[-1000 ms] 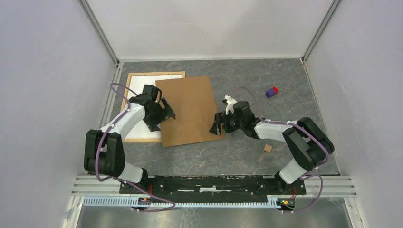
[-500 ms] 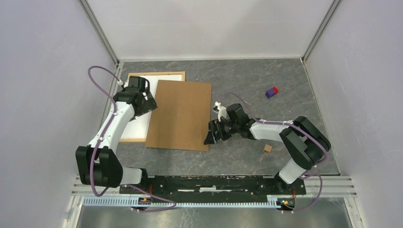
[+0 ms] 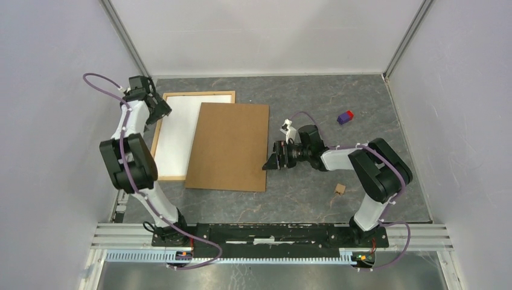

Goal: Put the photo into the frame
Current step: Move the photo frame item to the center of the board, then pick up the photo frame item at the center of the board.

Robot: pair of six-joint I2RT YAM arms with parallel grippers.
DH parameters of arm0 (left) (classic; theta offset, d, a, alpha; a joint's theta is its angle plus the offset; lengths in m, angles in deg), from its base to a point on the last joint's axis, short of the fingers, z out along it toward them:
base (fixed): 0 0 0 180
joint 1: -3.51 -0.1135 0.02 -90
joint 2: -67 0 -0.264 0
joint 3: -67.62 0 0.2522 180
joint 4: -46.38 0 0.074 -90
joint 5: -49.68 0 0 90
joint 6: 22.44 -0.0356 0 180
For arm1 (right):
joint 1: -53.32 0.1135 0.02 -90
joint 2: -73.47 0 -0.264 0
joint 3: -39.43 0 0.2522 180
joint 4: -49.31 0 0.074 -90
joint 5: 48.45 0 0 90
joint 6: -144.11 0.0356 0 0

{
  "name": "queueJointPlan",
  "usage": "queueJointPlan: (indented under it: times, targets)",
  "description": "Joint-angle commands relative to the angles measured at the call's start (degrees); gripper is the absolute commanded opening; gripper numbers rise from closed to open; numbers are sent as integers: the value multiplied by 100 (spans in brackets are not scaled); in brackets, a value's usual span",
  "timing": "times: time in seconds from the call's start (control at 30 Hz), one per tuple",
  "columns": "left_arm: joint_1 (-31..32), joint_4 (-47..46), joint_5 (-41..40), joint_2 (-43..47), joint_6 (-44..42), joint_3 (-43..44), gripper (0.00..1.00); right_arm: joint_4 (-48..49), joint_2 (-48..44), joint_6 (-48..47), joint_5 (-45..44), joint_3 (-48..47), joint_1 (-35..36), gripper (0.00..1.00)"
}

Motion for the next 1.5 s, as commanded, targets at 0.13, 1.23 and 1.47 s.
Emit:
queueJointPlan:
  times: [0.13,1.23,1.47]
  targets:
    - [-882,-531,2088,-1016,-593,768,100,1725,1046,968,90,-82,-95,91]
    - [-999,-1188,2747,-1228,117,536,99,4719,2217,2847,594,-802,-121,0]
    - [-1012,-1175,2098,-1529,74,1052,100,5198,2349,3210,802,-841,-146,0]
